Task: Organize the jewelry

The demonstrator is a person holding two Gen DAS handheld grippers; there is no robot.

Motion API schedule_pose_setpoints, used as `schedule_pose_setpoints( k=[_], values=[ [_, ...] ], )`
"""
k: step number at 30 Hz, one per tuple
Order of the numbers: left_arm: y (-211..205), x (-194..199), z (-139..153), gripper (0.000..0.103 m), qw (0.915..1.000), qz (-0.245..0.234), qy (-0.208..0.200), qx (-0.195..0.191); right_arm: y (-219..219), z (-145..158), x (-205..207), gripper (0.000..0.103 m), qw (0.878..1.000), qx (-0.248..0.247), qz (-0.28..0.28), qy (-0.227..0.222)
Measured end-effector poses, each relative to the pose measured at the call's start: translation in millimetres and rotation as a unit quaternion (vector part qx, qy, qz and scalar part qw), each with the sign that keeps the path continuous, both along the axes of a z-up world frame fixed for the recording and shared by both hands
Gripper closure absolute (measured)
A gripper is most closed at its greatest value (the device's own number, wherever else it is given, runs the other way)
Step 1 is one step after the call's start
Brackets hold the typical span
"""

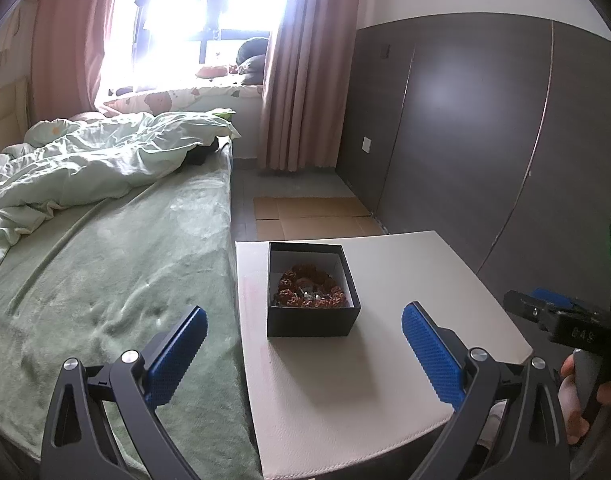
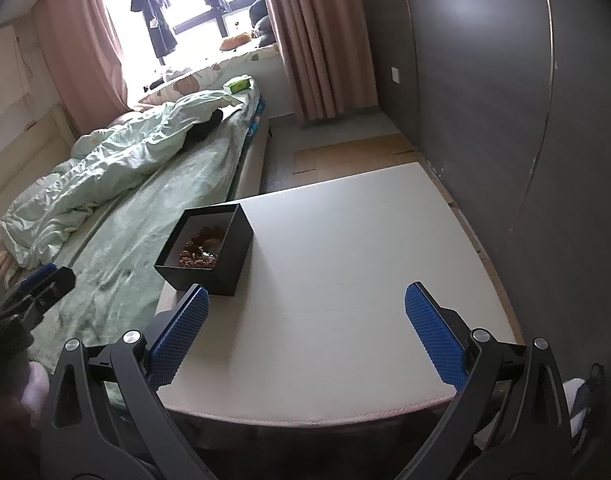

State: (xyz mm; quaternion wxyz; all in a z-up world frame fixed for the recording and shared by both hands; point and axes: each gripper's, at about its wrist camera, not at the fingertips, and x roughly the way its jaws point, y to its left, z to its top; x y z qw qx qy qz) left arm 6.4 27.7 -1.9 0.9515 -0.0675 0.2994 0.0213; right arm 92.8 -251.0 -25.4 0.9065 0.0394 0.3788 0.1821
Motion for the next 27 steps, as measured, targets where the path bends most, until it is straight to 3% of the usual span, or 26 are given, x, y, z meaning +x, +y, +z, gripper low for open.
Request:
schedule_pose_setpoints(
  k=[27],
  values=[
    [0.4,-4.0,2.2,0.008,1.0,-0.005,0.002,0.002,10.9,6.7,-3.1,0.005,1.0,-0.008,0.013,-0.014]
  ],
)
